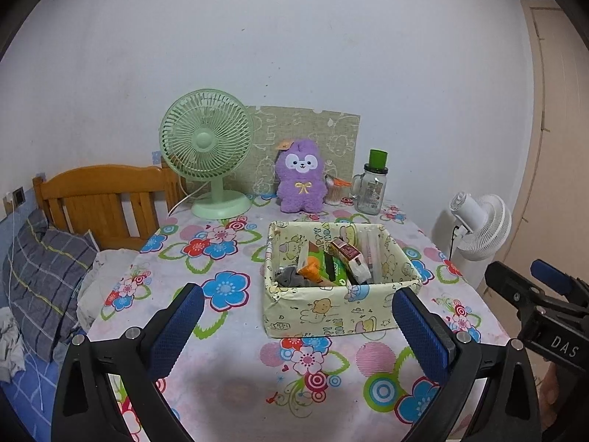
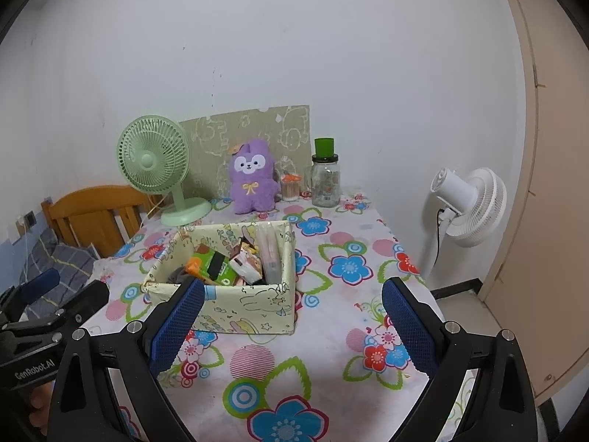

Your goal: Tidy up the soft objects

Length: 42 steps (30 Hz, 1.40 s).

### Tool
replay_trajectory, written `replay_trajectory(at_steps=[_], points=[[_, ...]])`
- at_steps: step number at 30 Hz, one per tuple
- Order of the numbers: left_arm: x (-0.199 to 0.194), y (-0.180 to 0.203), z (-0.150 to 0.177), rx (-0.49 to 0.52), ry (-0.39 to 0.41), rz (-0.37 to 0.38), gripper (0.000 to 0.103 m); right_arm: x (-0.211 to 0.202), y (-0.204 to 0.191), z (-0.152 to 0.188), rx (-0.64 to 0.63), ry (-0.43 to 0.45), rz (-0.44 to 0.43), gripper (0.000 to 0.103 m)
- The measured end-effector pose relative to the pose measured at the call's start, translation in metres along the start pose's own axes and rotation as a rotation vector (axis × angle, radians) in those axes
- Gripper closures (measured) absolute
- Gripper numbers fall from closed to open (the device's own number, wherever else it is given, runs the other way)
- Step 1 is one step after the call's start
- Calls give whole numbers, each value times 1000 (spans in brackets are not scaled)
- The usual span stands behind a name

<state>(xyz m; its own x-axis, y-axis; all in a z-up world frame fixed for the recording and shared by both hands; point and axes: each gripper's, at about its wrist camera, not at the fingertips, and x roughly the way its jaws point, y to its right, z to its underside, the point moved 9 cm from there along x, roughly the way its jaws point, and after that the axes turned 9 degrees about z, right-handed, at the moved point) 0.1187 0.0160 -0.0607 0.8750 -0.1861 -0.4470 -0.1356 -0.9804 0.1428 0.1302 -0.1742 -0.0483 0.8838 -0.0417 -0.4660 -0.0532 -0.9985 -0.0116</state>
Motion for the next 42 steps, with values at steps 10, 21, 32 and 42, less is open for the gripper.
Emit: replay_trajectory(at_steps=[10,21,32,42], points=[[-3,9,0,11,4,20,0,-5,1,-3,2,10,-1,4],[-3,11,-1,10,8,35,0,-8,0,-5,-1,15,-9,4],[-2,12,-2,15,11,41,0,-9,-3,-7,2,11,-16,4],[-3,9,-3,10,13,36,0,-6,-5,-8,3,8,-22,4]])
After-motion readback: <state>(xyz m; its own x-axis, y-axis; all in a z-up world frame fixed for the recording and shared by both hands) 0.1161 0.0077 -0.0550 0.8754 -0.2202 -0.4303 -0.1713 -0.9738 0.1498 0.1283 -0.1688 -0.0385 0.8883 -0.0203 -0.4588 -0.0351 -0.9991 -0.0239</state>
